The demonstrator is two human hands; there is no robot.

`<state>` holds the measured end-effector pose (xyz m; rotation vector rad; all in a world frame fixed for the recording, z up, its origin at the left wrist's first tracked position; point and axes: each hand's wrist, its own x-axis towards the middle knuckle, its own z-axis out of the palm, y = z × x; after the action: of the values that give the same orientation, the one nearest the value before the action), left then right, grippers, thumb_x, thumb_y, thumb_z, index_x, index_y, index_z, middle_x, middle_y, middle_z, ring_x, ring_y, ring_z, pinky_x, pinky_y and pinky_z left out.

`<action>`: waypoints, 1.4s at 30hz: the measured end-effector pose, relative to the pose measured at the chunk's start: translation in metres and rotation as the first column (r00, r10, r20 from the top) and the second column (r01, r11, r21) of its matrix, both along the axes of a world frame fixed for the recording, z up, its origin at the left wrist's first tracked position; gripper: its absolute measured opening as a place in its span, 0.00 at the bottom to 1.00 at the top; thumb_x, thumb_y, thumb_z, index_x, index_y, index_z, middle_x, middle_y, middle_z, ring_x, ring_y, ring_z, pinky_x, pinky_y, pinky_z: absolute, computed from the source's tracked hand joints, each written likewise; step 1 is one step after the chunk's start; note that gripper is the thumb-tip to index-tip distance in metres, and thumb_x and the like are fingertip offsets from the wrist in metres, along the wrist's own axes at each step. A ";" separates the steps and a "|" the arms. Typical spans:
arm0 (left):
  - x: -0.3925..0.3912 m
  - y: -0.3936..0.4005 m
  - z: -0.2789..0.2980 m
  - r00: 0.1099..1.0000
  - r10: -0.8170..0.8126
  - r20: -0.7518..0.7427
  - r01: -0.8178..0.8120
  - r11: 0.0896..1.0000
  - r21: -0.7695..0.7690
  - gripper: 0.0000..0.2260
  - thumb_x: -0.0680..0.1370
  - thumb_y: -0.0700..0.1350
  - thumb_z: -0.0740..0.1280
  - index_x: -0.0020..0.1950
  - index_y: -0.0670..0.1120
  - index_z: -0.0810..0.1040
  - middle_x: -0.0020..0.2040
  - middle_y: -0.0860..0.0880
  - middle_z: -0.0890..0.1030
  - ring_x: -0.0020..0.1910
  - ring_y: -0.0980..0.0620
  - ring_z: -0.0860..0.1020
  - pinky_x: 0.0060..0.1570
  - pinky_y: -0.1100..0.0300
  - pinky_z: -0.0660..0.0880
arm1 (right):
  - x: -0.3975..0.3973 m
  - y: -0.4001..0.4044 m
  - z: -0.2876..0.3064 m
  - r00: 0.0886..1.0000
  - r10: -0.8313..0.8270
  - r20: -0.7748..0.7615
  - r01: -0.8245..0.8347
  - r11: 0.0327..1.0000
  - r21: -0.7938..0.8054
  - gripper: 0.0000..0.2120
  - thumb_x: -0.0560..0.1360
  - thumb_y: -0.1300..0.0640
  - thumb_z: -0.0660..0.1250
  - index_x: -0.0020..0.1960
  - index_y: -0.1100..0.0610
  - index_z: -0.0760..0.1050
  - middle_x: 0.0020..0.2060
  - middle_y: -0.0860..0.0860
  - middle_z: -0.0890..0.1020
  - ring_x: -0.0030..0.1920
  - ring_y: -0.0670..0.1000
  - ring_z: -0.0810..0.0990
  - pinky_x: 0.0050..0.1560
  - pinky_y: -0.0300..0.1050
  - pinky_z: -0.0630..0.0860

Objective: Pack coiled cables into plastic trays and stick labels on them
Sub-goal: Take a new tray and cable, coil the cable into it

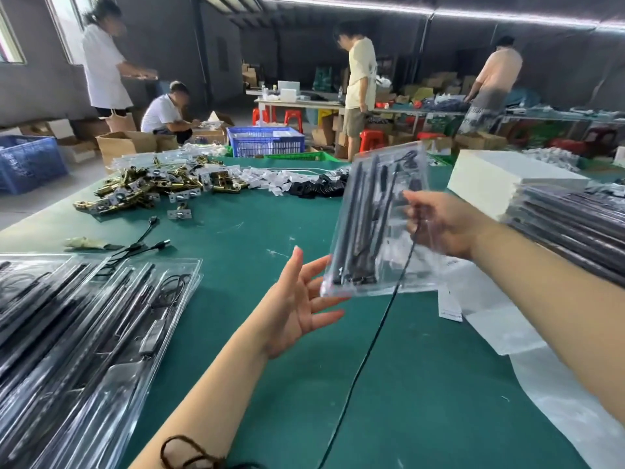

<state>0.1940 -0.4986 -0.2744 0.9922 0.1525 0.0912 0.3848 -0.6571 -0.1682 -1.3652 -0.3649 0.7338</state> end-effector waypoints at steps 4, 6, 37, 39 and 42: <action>0.006 -0.008 0.022 0.998 0.061 -0.014 -0.060 0.998 0.031 0.16 0.76 0.47 0.67 0.62 0.42 0.77 0.49 0.45 0.83 0.43 0.48 0.83 0.43 0.56 0.82 | -0.004 0.023 -0.026 0.997 0.032 -0.073 -0.036 0.998 -0.049 0.08 0.81 0.52 0.61 0.44 0.54 0.70 0.27 0.48 0.72 0.21 0.44 0.68 0.18 0.35 0.67; 0.011 -0.008 0.021 0.984 0.171 -0.052 -0.171 0.985 0.017 0.11 0.76 0.39 0.68 0.58 0.40 0.78 0.45 0.45 0.84 0.39 0.50 0.83 0.38 0.58 0.82 | -0.008 0.025 -0.033 0.989 0.000 -0.146 -0.004 1.000 -0.026 0.16 0.80 0.42 0.60 0.46 0.55 0.72 0.31 0.50 0.74 0.23 0.46 0.71 0.20 0.36 0.70; 0.028 0.039 -0.059 0.800 0.561 -0.213 -0.499 0.819 0.284 0.12 0.76 0.35 0.68 0.59 0.37 0.75 0.52 0.38 0.83 0.46 0.44 0.83 0.43 0.47 0.82 | -0.081 0.009 -0.033 0.915 0.005 -0.403 -0.008 1.000 -0.005 0.14 0.83 0.52 0.55 0.42 0.55 0.71 0.19 0.45 0.63 0.15 0.42 0.58 0.17 0.31 0.57; 0.025 0.045 -0.057 0.802 0.557 -0.216 -0.464 0.808 0.363 0.13 0.75 0.36 0.69 0.59 0.39 0.75 0.52 0.39 0.83 0.48 0.43 0.83 0.45 0.46 0.81 | -0.054 -0.001 -0.038 0.972 -0.035 -0.231 -0.028 0.964 -0.263 0.17 0.83 0.50 0.54 0.43 0.55 0.76 0.20 0.44 0.62 0.16 0.43 0.57 0.18 0.32 0.55; 0.019 0.049 -0.049 0.779 0.601 -0.179 -0.416 0.709 0.569 0.15 0.67 0.44 0.73 0.51 0.43 0.79 0.46 0.42 0.84 0.46 0.42 0.83 0.49 0.46 0.80 | -0.028 -0.012 -0.053 0.994 -0.036 0.101 0.084 0.847 -0.526 0.16 0.81 0.50 0.56 0.47 0.55 0.80 0.22 0.46 0.62 0.18 0.44 0.57 0.20 0.35 0.57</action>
<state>0.2127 -0.4500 -0.3234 1.4677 0.7843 0.4979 0.3568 -0.6687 -0.2209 -1.9302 -0.1881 0.7545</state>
